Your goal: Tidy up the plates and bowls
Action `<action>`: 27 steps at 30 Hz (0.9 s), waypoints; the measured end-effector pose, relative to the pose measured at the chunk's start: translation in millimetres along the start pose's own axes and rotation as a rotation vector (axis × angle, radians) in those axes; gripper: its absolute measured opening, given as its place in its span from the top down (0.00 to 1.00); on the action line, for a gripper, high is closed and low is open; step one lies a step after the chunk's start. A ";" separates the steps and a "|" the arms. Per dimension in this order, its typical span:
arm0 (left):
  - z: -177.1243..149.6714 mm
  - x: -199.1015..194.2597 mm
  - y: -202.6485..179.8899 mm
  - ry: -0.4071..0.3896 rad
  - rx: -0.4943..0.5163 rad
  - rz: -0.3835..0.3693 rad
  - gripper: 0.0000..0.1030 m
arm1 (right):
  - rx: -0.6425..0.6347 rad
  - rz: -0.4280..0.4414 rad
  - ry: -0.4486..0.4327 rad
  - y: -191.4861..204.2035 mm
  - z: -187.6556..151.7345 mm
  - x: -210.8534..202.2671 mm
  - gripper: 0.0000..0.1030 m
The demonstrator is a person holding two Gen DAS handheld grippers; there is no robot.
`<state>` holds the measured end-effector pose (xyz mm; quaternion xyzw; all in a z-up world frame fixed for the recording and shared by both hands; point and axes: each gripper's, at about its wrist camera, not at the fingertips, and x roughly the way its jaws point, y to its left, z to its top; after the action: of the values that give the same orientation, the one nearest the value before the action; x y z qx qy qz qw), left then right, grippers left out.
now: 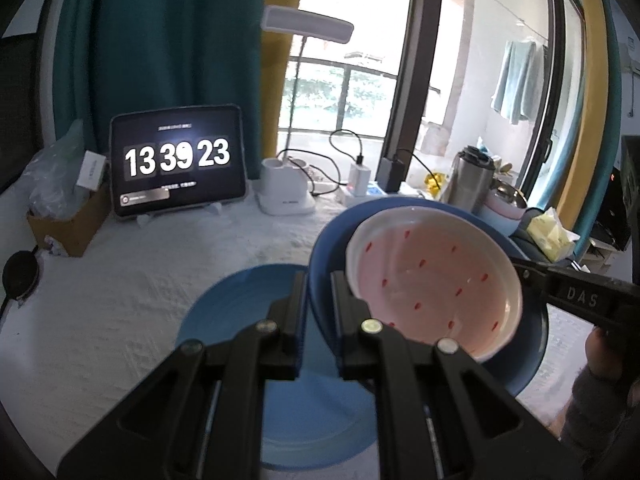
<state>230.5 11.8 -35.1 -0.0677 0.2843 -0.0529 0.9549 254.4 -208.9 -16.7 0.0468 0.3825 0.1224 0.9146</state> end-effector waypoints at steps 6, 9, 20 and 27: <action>-0.2 -2.2 17.8 -0.002 -0.023 0.022 0.91 | -0.021 0.016 0.013 16.9 2.1 9.9 0.87; 0.1 -2.4 26.7 -0.003 -0.033 0.033 0.91 | -0.032 0.023 0.020 25.9 2.8 15.6 0.87; -0.4 1.5 55.7 -0.002 -0.062 0.066 0.91 | -0.061 0.043 0.059 51.9 1.2 41.1 0.87; -1.2 10.6 71.6 0.011 -0.077 0.085 0.91 | -0.075 0.053 0.088 65.7 1.1 60.7 0.87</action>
<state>243.2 80.8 -53.2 -0.0918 0.2940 -0.0017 0.9514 283.9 -129.6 -46.0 0.0169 0.4161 0.1626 0.8945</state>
